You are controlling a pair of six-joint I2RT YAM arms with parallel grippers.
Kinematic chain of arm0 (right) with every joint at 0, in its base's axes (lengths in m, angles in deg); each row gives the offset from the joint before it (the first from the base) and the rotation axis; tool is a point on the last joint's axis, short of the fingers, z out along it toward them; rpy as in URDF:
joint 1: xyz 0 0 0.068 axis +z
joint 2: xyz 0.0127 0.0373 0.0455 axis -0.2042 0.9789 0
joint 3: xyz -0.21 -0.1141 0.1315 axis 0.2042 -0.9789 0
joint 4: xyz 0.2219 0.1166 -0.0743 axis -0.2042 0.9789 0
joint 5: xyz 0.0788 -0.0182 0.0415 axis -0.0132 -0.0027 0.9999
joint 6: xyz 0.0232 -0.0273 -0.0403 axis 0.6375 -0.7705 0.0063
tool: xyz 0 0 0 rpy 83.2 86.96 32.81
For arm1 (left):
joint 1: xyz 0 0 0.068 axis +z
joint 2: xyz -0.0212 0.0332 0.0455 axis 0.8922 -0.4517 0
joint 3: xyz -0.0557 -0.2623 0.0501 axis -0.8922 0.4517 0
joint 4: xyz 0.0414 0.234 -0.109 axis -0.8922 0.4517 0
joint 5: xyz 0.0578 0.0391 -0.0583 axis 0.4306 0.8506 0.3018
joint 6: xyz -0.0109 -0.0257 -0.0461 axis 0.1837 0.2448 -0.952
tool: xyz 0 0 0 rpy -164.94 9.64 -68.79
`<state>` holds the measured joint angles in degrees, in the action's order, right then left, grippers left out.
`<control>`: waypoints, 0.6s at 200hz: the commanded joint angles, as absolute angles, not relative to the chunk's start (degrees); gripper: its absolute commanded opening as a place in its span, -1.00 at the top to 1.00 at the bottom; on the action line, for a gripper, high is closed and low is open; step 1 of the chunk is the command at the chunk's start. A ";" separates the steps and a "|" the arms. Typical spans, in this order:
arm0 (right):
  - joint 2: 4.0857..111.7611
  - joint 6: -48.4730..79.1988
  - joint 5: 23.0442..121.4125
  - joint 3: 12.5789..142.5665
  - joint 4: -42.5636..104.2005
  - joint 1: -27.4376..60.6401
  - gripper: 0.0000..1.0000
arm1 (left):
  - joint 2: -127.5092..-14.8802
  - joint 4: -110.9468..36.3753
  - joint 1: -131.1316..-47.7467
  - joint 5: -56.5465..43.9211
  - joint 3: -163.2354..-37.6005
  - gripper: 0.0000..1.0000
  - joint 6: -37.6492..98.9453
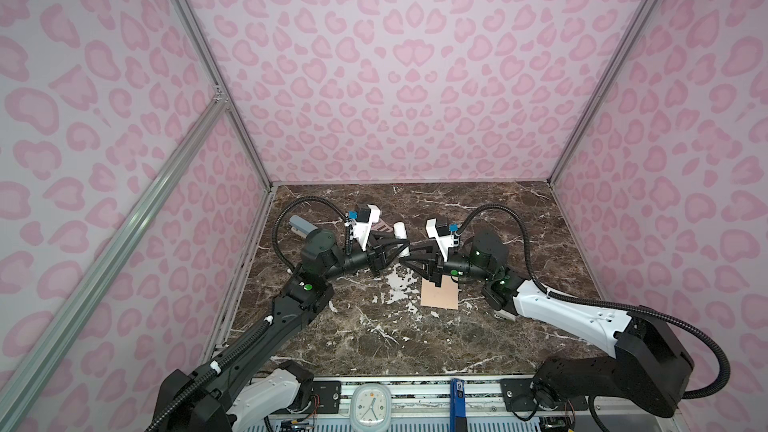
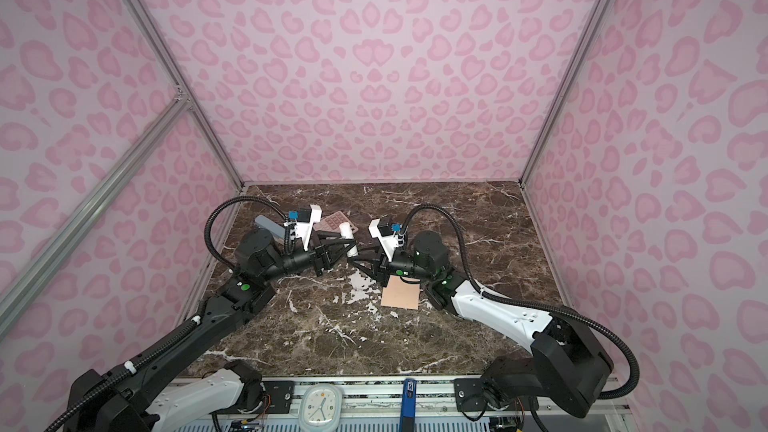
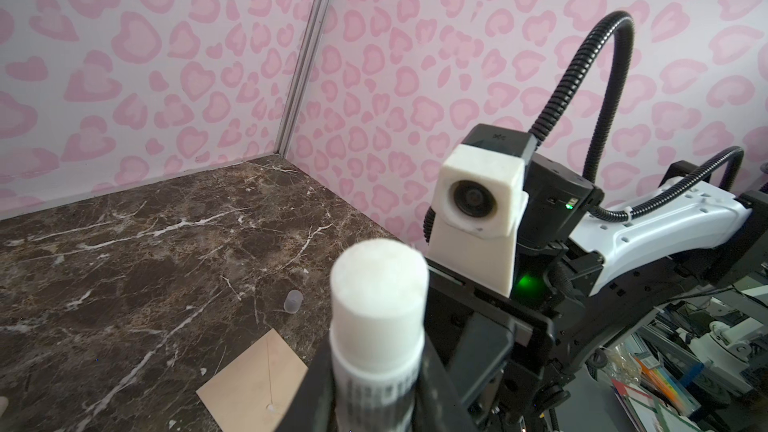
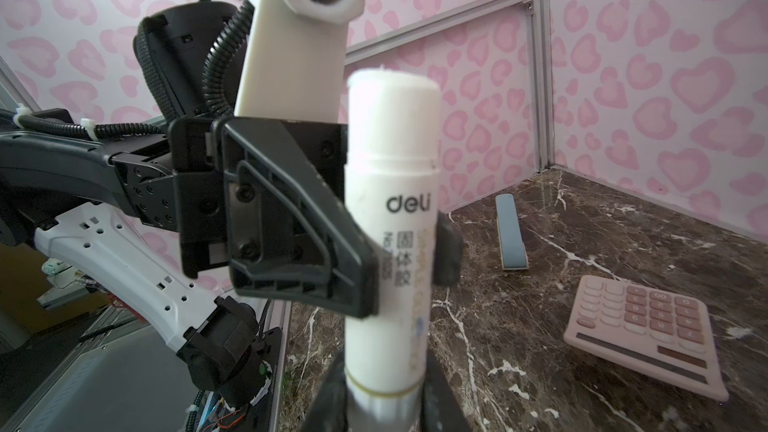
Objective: Place the letter into the envelope and seal it
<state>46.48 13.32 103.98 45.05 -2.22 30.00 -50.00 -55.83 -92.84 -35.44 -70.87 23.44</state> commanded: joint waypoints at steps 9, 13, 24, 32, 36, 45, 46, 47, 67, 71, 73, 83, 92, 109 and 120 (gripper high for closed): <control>44.91 8.86 98.53 45.31 -2.22 31.71 0.57 | -50.22 -55.81 -93.29 -33.07 -70.62 0.91 23.51; 44.64 8.33 97.30 45.43 -1.75 32.12 0.57 | -50.14 -55.64 -93.37 -32.30 -70.56 0.91 23.52; 43.87 6.87 93.54 45.47 -0.42 33.10 0.57 | -50.05 -55.17 -93.60 -29.46 -70.31 0.91 23.34; 43.18 5.82 90.25 45.49 0.36 34.08 0.58 | -49.88 -55.19 -93.83 -27.29 -70.01 0.92 23.21; 42.81 5.33 88.41 45.48 0.81 34.50 0.58 | -49.87 -55.21 -93.97 -26.15 -69.85 0.91 23.09; 42.18 4.36 84.69 45.41 1.62 35.57 0.58 | -49.79 -55.20 -94.39 -23.55 -69.58 0.91 23.01; 42.14 4.26 84.33 45.45 1.66 35.67 0.58 | -49.78 -55.21 -94.46 -23.25 -69.52 0.91 23.00; 42.08 4.17 84.15 45.43 1.72 35.72 0.58 | -49.78 -55.21 -94.54 -22.97 -69.49 0.91 22.96; 41.26 2.50 76.60 45.54 2.89 37.98 0.61 | -49.87 -54.85 -95.86 -16.52 -69.11 0.92 22.73; 41.16 2.07 74.92 45.60 3.10 38.54 0.61 | -49.87 -54.90 -96.13 -15.18 -68.99 0.91 22.66; 41.10 1.84 74.15 45.63 3.23 38.81 0.60 | -49.89 -54.96 -96.27 -14.55 -68.88 0.91 22.65; 41.06 0.12 70.23 45.97 4.08 40.63 0.61 | -49.94 -55.53 -97.15 -11.56 -68.52 0.92 22.56; 41.19 -1.71 66.80 46.46 4.79 42.51 0.60 | -50.04 -55.61 -98.11 -8.95 -68.47 0.91 22.64; 42.28 -4.60 59.76 47.58 6.02 46.18 0.60 | -50.54 -55.49 -100.19 -4.09 -68.82 0.91 23.34; 43.37 -6.73 54.43 48.22 6.24 48.59 0.60 | -51.33 -56.23 -101.46 -1.46 -69.03 0.91 23.23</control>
<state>42.00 0.95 62.60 46.71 10.22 44.14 -49.89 -57.23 -99.68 -14.15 -68.75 22.24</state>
